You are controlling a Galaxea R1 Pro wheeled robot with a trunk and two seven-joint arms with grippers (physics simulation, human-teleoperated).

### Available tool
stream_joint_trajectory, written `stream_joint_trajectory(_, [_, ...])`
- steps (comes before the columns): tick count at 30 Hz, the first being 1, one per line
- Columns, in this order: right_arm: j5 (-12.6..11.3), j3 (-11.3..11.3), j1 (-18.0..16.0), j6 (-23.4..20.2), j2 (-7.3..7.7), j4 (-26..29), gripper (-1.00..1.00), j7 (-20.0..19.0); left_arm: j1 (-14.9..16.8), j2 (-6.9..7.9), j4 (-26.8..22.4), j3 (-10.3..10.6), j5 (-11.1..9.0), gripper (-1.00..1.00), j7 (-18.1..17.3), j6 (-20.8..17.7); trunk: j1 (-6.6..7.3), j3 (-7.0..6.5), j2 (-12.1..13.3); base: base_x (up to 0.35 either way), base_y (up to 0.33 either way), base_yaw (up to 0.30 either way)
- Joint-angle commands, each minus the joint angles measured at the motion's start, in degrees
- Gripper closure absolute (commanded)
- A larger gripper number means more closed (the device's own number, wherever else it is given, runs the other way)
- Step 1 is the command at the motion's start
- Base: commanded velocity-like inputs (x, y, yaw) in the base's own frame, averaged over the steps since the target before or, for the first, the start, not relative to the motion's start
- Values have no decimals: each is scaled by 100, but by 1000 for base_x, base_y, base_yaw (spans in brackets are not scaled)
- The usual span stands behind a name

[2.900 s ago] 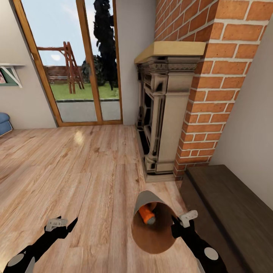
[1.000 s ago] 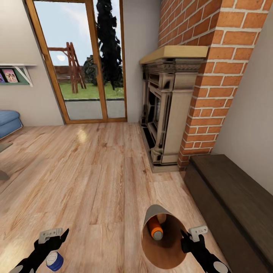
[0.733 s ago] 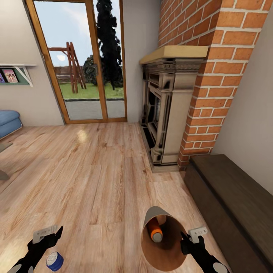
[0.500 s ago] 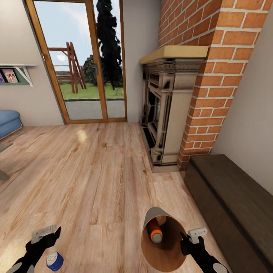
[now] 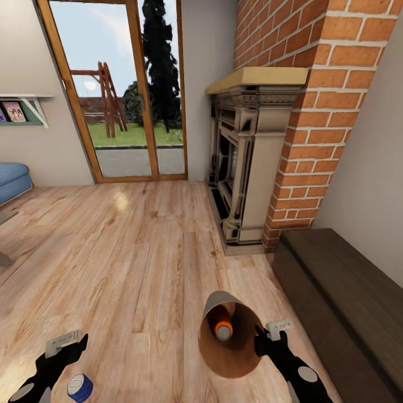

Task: Put the three can of soda from the living room inside the tash can in the kitchen.

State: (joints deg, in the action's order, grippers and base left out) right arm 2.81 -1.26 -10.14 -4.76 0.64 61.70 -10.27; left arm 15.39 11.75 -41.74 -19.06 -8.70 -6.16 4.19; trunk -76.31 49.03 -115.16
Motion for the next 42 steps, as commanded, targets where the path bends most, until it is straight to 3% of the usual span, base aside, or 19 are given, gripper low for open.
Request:
stream_joint_trajectory(1, [-34, 4, -74, -9, -22, 35, 100, -40, -1, -1, 3, 3, 3, -100, 0, -2, 1, 0, -1, 81, 0, 0])
stream_joint_trajectory(10, [-33, -13, -633, -305, -305, 56, 100, -37, -1, 2, 10, 24, 10, -100, -15, -145, 1, 0, -1, 35, 0, 0])
stream_joint_trajectory(14, [-51, -16, -1048, -466, -450, 65, 100, -70, -1, 3, 18, 29, 9, -100, -22, -315, 1, 0, -1, 5, 0, 0])
stream_joint_trajectory(24, [-55, -149, -1420, -654, -577, 375, 100, -87, -1, 3, 29, 33, 17, -100, -24, -404, 1, 0, -1, 1, 0, 0])
stream_joint_trajectory(32, [-79, -333, -1451, -1577, -590, 1438, 100, -108, -1, 3, 18, 34, 18, -100, -25, -426, 1, 0, -1, 0, 0, 0])
stream_joint_trajectory(38, [-86, -508, -1443, -2634, -584, 2289, 100, -113, -1, 3, 9, 34, 18, -100, -25, -506, 1, 0, -1, 0, 0, 0])
stream_joint_trajectory(42, [-85, -552, -1421, -2937, -578, 2649, 100, -115, -1, 3, 11, 34, 18, -100, -25, -517, 1, 0, -1, 0, 0, 0])
